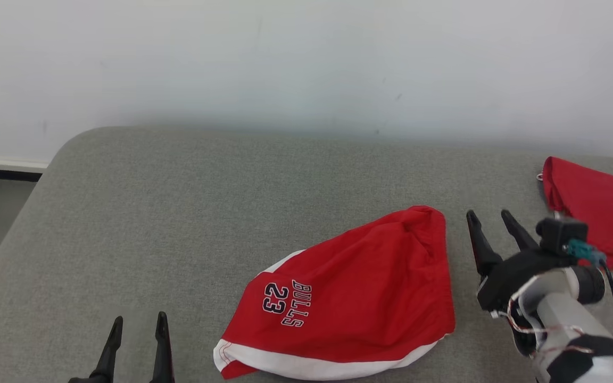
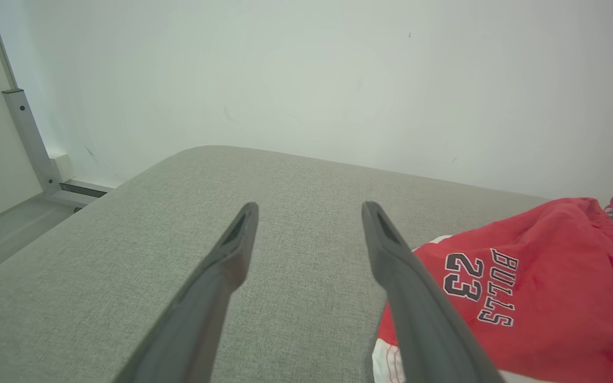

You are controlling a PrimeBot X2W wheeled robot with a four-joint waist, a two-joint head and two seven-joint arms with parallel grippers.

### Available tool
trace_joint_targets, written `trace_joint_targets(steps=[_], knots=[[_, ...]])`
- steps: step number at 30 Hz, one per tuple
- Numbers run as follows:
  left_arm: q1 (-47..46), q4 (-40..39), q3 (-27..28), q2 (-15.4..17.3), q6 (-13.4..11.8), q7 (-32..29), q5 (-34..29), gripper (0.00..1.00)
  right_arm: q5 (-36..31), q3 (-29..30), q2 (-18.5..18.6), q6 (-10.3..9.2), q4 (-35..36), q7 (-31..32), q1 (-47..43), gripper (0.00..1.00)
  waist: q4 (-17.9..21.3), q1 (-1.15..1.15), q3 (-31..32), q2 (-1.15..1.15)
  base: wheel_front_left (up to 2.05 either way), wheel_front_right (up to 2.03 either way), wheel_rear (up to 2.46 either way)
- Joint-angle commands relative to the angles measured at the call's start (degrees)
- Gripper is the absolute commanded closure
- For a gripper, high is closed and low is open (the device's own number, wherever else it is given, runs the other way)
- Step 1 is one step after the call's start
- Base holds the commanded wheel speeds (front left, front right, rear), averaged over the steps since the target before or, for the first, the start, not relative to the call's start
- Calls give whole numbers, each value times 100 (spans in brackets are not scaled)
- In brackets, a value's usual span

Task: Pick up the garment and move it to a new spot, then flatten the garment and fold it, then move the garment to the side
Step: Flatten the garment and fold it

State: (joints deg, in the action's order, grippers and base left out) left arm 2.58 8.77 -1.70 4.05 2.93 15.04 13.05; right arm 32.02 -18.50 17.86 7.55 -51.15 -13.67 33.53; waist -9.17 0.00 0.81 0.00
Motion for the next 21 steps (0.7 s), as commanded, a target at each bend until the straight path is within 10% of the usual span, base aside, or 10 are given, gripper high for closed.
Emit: trace_joint_targets(steps=[1, 11, 21], knots=[[83, -32, 25, -14, -24, 15, -50, 0, 88, -25, 72, -17, 130, -39, -238, 0, 74, 0, 64, 0, 0, 0, 0], [162, -198, 73, -1, -20, 15, -148, 0, 465, 73, 90, -17, 1569, 102, -2200, 0, 131, 0, -13, 0, 0, 0, 0], [117, 37, -83, 36, 119, 14, -141, 0, -509, 217, 371, -17, 3082, 974, -3265, 0, 65, 0, -119, 0, 0, 0, 0]])
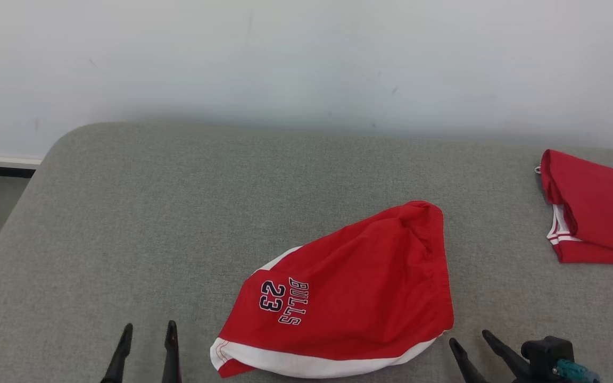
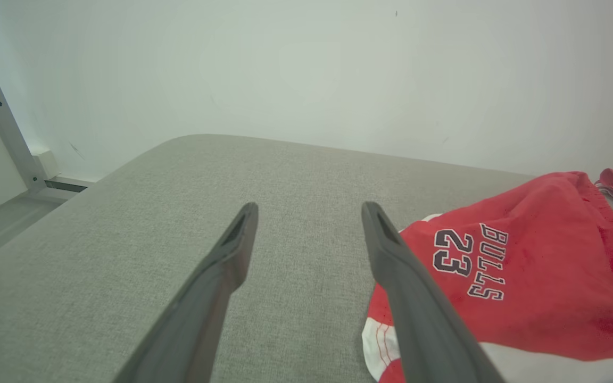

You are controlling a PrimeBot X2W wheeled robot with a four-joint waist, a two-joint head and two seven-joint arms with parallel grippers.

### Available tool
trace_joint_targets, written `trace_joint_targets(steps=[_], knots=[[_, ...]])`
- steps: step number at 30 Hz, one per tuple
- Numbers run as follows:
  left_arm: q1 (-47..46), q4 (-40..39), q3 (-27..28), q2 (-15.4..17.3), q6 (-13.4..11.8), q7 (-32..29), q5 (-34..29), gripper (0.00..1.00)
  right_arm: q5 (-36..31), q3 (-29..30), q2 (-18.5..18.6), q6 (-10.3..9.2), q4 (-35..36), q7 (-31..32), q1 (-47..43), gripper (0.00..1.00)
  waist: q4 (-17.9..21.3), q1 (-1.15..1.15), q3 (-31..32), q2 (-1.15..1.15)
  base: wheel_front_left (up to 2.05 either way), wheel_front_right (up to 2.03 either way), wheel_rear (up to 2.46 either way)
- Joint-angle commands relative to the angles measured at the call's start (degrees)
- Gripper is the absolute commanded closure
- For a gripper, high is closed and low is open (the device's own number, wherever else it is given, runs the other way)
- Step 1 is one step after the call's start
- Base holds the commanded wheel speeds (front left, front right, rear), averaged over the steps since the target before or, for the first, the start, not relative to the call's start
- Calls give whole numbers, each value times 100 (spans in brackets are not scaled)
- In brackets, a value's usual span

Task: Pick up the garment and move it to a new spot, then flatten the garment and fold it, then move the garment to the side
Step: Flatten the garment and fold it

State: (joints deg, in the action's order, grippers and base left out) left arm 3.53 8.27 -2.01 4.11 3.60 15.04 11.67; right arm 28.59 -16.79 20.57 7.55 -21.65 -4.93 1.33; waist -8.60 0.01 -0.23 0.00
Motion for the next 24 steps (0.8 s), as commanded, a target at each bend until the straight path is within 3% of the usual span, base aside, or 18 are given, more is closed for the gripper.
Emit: trace_joint_targets(steps=[1, 9, 24], knots=[[3, 190, -94, 60, 101, -1, 21, 0, -270, 60, 130, -17, 243, 172, -61, 0, 18, -1, -26, 0, 0, 0, 0], [-318, 1092, -611, 155, 344, -176, 263, 0, -557, -81, 216, -17, 660, 586, 43, 0, 86, -1, -156, 0, 0, 0, 0], [-1280, 2753, -1433, 324, 388, -8, 1207, 0, -533, -1022, 673, -17, 520, 707, 647, 0, 195, -1, -495, 0, 0, 0, 0]])
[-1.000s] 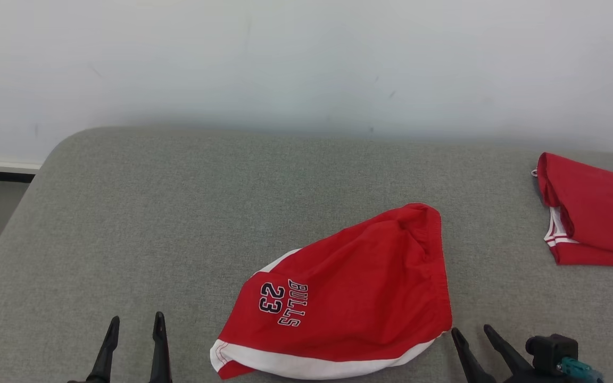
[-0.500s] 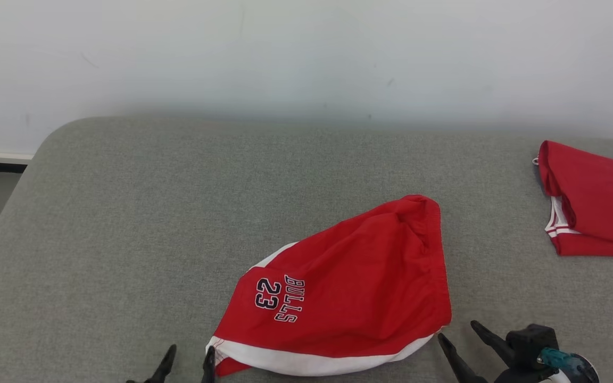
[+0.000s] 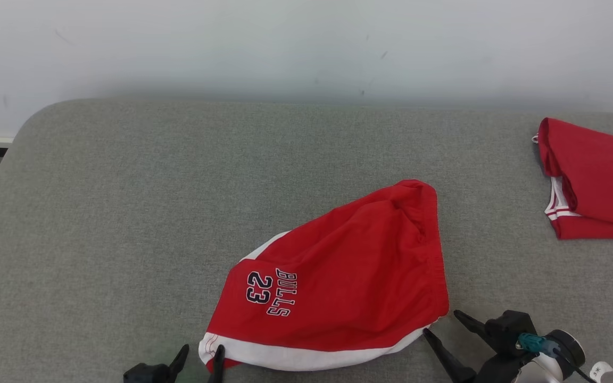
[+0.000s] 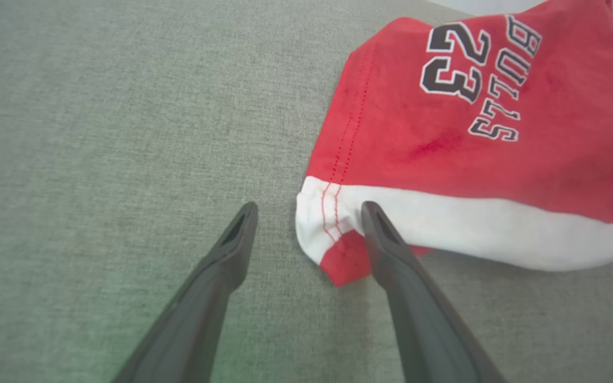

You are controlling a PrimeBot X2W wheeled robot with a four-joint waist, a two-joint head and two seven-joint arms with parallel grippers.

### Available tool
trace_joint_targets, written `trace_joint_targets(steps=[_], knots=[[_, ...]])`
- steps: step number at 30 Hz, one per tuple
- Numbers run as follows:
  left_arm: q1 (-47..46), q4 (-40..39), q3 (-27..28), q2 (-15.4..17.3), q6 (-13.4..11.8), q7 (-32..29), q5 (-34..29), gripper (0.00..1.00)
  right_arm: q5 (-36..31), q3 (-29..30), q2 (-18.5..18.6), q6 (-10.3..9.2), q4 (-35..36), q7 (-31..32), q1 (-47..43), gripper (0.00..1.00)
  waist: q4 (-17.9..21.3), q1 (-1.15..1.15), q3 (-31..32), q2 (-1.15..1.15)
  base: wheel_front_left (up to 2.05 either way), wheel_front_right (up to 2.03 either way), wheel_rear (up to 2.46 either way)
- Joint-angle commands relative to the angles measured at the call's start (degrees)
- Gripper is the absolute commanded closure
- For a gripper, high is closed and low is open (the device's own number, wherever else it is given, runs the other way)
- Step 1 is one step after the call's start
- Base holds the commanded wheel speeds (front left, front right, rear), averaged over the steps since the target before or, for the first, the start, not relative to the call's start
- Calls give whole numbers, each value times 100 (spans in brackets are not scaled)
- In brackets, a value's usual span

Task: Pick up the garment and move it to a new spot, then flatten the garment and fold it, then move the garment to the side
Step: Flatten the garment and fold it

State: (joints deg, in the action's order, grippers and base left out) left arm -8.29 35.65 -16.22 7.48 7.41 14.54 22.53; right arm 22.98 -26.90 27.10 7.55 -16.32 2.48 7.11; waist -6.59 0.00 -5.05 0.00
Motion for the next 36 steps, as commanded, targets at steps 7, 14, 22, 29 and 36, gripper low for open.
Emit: trace_joint_targets(steps=[7, 14, 22, 29, 36], knots=[[-531, 611, -448, 20, 7, 47, 725, 34, 39, -492, 8, -17, -443, -99, 562, 0, 2, 0, -99, 0, 0, 0, 0], [-604, 788, -728, 91, 9, 57, 1252, 100, 346, -909, 25, -17, -843, -495, 743, 100, 8, 0, 33, 0, 0, 0, 0], [169, -580, -13, 335, -115, 63, 652, 100, 761, -739, 124, -17, -95, -769, 215, 100, 134, 0, 289, 0, 0, 0, 0], [92, -1588, 330, 563, -216, 63, 215, 100, 801, -481, 134, -17, 792, -360, 265, 100, 259, 0, 318, 0, 0, 0, 0], [-1108, -2074, 244, 943, -95, -279, 58, 100, 1070, -268, 153, -17, 1429, 138, 1073, 100, 393, 0, 17, 0, 0, 0, 0]])
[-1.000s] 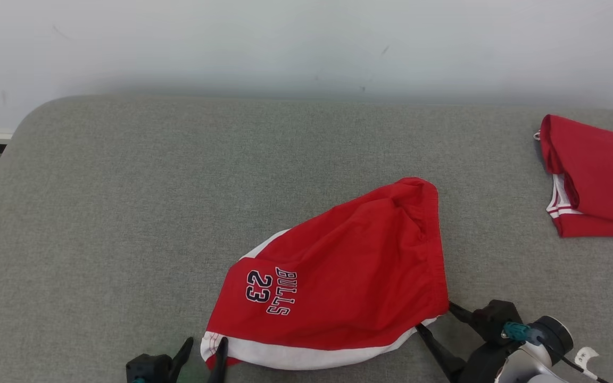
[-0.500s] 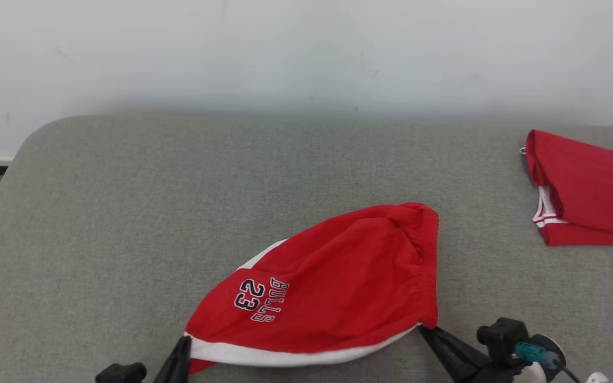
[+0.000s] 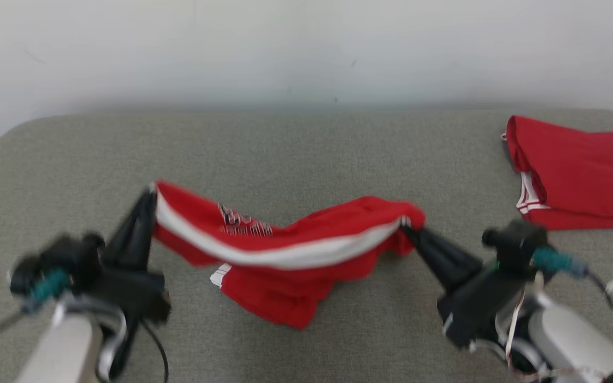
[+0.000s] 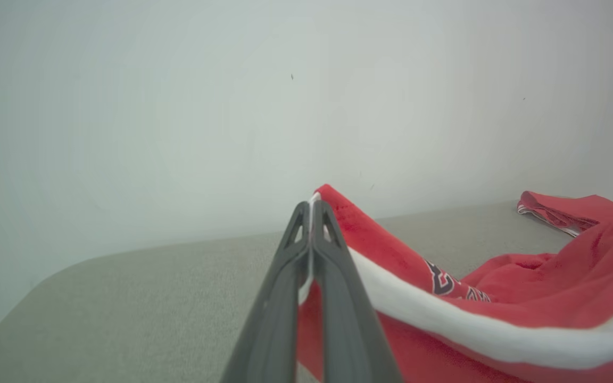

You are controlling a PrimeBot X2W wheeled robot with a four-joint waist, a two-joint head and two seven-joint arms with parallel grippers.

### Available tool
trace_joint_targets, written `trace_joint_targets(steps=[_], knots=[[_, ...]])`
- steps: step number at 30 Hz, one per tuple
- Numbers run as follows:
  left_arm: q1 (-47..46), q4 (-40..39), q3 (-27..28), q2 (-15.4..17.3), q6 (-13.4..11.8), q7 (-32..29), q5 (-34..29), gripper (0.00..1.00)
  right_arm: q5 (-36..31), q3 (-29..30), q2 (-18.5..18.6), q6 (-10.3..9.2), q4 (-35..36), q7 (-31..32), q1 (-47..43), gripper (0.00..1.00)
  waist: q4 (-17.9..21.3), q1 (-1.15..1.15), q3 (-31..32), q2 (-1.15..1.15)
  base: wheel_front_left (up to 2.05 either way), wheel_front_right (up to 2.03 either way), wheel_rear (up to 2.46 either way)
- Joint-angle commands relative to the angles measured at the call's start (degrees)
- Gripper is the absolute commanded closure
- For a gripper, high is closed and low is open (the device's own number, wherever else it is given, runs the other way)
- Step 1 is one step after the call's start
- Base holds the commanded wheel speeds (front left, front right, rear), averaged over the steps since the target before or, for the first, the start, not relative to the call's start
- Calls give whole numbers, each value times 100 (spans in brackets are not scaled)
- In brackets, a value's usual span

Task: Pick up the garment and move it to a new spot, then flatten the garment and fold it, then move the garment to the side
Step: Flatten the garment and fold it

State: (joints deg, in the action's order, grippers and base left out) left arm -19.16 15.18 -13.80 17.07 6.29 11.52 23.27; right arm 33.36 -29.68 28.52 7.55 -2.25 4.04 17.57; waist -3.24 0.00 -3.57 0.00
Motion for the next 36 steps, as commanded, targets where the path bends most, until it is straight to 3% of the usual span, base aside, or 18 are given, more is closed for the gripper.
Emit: trace_joint_targets(steps=[1, 9, 11, 20, 27, 36], knots=[[-321, -57, -52, 79, 34, -85, -48, 100, 128, 58, -25, -17, 40, 38, 238, 100, 88, 0, -226, 0, 0, 0, 0], [-3387, 213, -554, 794, 115, -888, 377, 100, 587, 186, -265, -17, -480, 526, 2906, 100, 368, 0, -1514, 0, 0, 0, 0], [-4555, 486, -748, 1031, 112, -1042, 675, 100, 704, 122, -390, -17, -819, 736, 4055, 100, 451, 0, -1979, 0, 0, 0, 0], [-7492, 1551, -1224, 1334, 113, -883, 957, 100, 1097, 238, -836, -17, -2173, 975, 6835, 100, 651, 0, -2952, 0, 0, 0, 0], [-8509, 2478, -1683, 1274, 113, -551, 1196, 100, 1089, -28, -797, -17, -2972, 750, 7869, 100, 633, 0, -3272, 0, 0, 0, 0], [-8151, 2833, -2171, 1265, 113, 65, 1729, 100, 1399, -516, -580, -17, -3267, 451, 7627, 100, 591, 0, -3198, 0, 0, 0, 0]])
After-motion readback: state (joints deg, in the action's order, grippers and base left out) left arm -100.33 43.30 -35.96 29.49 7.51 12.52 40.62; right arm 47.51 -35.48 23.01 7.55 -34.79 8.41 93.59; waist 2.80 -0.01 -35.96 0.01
